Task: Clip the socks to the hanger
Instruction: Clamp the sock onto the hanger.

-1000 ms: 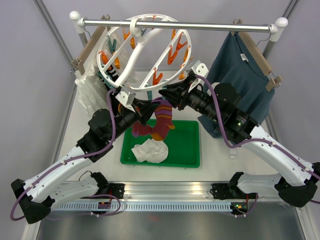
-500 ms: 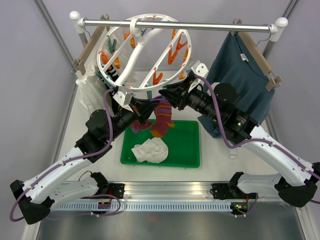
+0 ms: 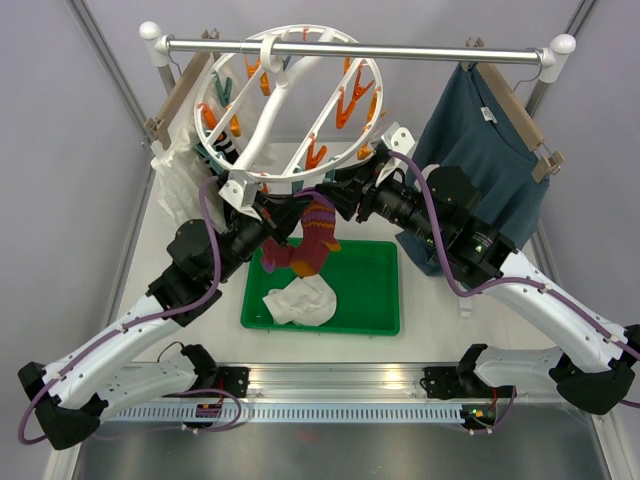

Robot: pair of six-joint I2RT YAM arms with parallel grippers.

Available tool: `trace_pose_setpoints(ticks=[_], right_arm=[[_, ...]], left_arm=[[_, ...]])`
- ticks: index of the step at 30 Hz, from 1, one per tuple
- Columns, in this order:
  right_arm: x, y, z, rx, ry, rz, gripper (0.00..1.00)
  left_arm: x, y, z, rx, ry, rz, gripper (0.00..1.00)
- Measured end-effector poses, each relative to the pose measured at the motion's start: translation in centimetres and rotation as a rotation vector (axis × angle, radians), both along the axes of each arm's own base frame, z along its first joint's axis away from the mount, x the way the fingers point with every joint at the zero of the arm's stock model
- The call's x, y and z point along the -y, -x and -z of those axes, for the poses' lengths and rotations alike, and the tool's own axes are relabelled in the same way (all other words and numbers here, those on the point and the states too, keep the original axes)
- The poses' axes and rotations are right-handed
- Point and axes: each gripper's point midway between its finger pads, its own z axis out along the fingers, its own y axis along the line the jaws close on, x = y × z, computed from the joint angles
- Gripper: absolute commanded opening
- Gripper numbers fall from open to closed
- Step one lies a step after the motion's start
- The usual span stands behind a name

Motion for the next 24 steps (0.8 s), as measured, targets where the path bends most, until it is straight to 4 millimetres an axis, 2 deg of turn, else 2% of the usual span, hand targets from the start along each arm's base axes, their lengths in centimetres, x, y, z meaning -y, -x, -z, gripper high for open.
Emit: trace_pose_setpoints(ticks=[1,6,17,20,22,24], right_arm=[[0.0,0.1,0.2,-0.009,0.003,-0.002,0.54],[0.2,0.6,0.8,-0.079,0.011,-0.008,0.68],[3.8,2.9,1.1,-0.164,-0.027,0.039,0.71],[4.2,2.5,2.9,-0.2,-0.006,0.074,0.7],[4.1,2.1,4.8,-0.233,0.026,0.093,0.69],[3.9,1.6,7.5,-0.277,0.072,0.112,0.69]], left_arm=[[-0.2,-0.2,0.0,-0.007,0.003,-0.017,0.02],[-1.8,-1.4,-0.5,-0.054,0.032,-0.123,0.02],[-6.8,-3.2,0.5,-0.177,0.039,-0.4,0.02],[-8.4,-3.3,0.4,-0.196,0.028,-0.474,0.02],[-9.5,-3.2,0.2,-0.205,0.025,-0.523,0.02],[-10.8,-3.2,0.2,-0.214,0.022,-0.581,0.02]])
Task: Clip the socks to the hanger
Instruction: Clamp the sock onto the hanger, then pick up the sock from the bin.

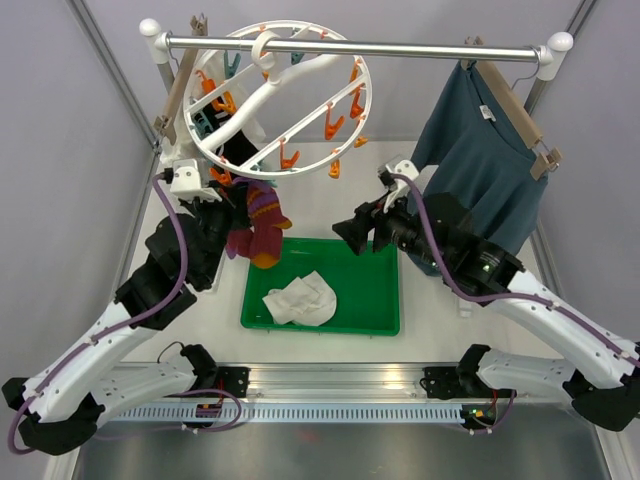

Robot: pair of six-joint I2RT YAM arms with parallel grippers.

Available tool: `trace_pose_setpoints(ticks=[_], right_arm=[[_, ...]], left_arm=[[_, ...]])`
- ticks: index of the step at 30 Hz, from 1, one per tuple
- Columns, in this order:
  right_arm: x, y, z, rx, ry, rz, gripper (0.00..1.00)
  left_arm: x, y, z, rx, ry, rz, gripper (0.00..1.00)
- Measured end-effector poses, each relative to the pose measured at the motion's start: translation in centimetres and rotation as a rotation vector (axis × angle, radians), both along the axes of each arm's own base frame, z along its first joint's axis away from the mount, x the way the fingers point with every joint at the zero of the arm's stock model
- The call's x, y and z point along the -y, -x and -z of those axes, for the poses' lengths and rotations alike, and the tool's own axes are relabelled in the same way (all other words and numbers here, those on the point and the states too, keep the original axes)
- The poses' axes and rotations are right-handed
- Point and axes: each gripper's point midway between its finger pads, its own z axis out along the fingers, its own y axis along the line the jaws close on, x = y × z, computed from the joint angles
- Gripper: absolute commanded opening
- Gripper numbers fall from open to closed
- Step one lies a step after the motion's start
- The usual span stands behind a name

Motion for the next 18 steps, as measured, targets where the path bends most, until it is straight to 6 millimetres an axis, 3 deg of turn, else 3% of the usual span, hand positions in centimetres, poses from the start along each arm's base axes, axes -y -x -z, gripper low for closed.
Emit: trace_pose_setpoints(ticks=[12,18], right_arm=[[-1.5,-1.9,18.5,-0.324,0.276,0.082,0.62],[-2.6,-3.1,24.7,-0.401,0.386,0.099,0.61]], left_arm=[[-4.8,0.9,1.3,-0.06,-0.062,-0.186,0.02],[-6.3,1.9,0.5,-0.041,-0.043,-0.207,0.02]])
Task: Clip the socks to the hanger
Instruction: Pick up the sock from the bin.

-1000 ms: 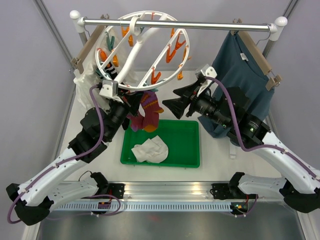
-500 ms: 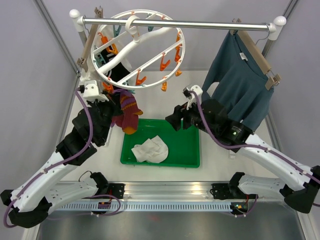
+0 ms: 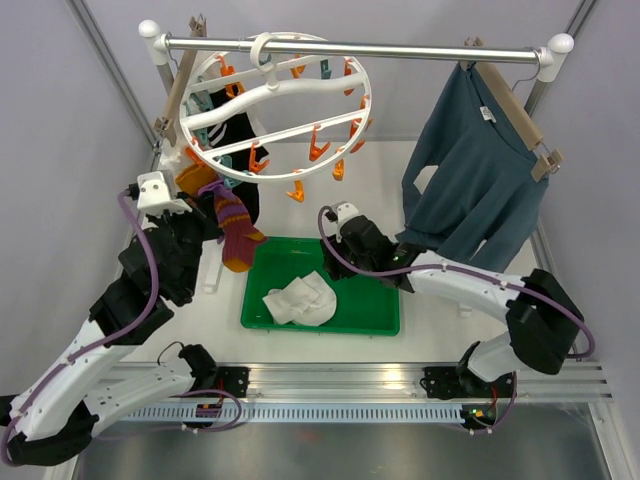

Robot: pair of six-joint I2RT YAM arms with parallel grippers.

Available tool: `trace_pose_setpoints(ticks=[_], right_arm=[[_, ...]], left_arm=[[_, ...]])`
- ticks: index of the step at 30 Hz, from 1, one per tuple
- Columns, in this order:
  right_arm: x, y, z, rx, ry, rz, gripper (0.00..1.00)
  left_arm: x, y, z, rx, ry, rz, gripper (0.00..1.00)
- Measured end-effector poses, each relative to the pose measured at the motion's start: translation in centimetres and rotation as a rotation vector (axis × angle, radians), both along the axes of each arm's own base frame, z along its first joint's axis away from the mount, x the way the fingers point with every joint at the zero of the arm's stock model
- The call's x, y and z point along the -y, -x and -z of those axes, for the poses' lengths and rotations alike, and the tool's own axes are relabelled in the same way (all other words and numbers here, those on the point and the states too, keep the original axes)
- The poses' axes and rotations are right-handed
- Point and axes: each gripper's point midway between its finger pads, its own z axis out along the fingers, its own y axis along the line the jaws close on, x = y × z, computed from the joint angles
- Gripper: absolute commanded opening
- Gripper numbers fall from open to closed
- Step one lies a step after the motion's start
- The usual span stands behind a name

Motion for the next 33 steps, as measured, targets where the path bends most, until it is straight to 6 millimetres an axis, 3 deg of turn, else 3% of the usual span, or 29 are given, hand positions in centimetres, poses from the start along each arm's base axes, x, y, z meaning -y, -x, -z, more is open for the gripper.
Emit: trace_pose_setpoints(ticks=[5,11,21,29,33], right_arm=[[-0.7,-0.7,4.5,-0.061,0.081,0.005,0.58],[-1.7,-0.9,7.7,-0.113,0.098,-0.005,0.57],[-3.1,-1.3,8.3,-0.097,0.079,-0.006,0.56],[-3.7,-0.5,9.6,-0.089,0.123,-0.012,0.55],[-3.9,-0.3,10.0,-0.077,0.138,-0.009,0.47]], left_arm=[[-0.4,0.4,-0.4,0.013,0.012,0.001,0.02],[0.0,0.1,-0.2,0.005,-0.017,0.012,0.02],[0.8,0.2,-0.1,0.003,-0.002,0.053,0.02],[1.5,0.1,0.3,-0.007,0.046,0.074,0.02],[2.0,0.2,0.7,-0.014,0.055,0.099,0.02]])
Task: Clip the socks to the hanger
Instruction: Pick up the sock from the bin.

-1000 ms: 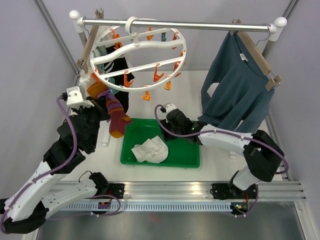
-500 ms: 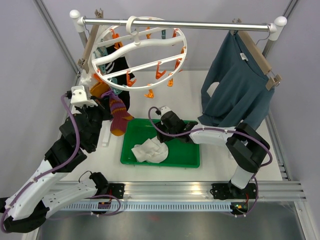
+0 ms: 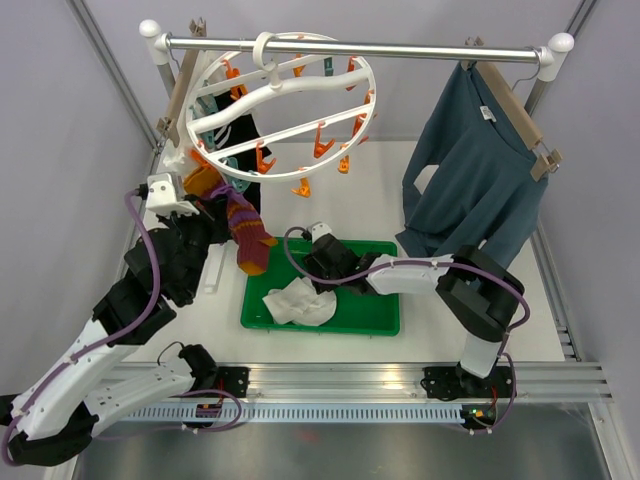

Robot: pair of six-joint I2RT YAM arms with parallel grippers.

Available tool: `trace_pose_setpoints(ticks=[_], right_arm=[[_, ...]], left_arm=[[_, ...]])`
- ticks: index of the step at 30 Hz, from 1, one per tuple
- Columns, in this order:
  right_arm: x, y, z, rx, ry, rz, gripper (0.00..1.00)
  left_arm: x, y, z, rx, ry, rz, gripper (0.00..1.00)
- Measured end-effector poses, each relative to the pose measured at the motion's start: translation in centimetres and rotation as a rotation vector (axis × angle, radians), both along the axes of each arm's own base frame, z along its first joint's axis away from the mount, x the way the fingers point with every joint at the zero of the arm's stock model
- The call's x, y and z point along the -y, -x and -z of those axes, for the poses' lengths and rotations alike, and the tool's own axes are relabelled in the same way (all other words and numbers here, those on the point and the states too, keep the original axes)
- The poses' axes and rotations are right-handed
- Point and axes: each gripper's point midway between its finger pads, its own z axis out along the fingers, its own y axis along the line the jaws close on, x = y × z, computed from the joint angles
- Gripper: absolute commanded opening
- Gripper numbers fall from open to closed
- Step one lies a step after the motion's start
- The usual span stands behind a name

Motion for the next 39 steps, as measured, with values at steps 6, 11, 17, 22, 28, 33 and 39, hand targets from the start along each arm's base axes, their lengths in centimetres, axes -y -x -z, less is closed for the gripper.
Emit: trace_pose_setpoints(ticks=[6,11,17,22,28,33,39], right_arm=[[-0.6,-0.3,0.9,0.029,0.016,0.015,0.43],[-0.8,-0.7,1.0,0.052,0.023,0.036,0.17],[-0.1,-0.8,0.6,0.071,0.035,0.075,0.0],[1.9,-0.7,-2.6,0.139,0.029,0.124,0.0],[3.2,-1.5,-11.7,0.294,-0.12,0.195,0.0],[4.7,-1.3,-17.2,0.394,-0.207,0.223,0.0],[6.4,-0.4,-22.2,0.481,-0.285,0.222,0.0]], left_arm=[[0.0,0.3,-0.1,0.006,0.009,0.016,0.02],[-0.1,0.7,-0.5,0.02,0.024,0.034,0.02],[0.3,1.0,-0.7,0.027,0.024,0.067,0.02],[1.3,1.2,-1.1,0.042,0.025,0.124,0.04],[2.7,1.4,-2.0,0.076,0.025,0.198,0.05],[4.0,1.6,-2.8,0.112,0.026,0.267,0.08],[5.4,2.4,-4.2,0.175,0.037,0.363,0.13]])
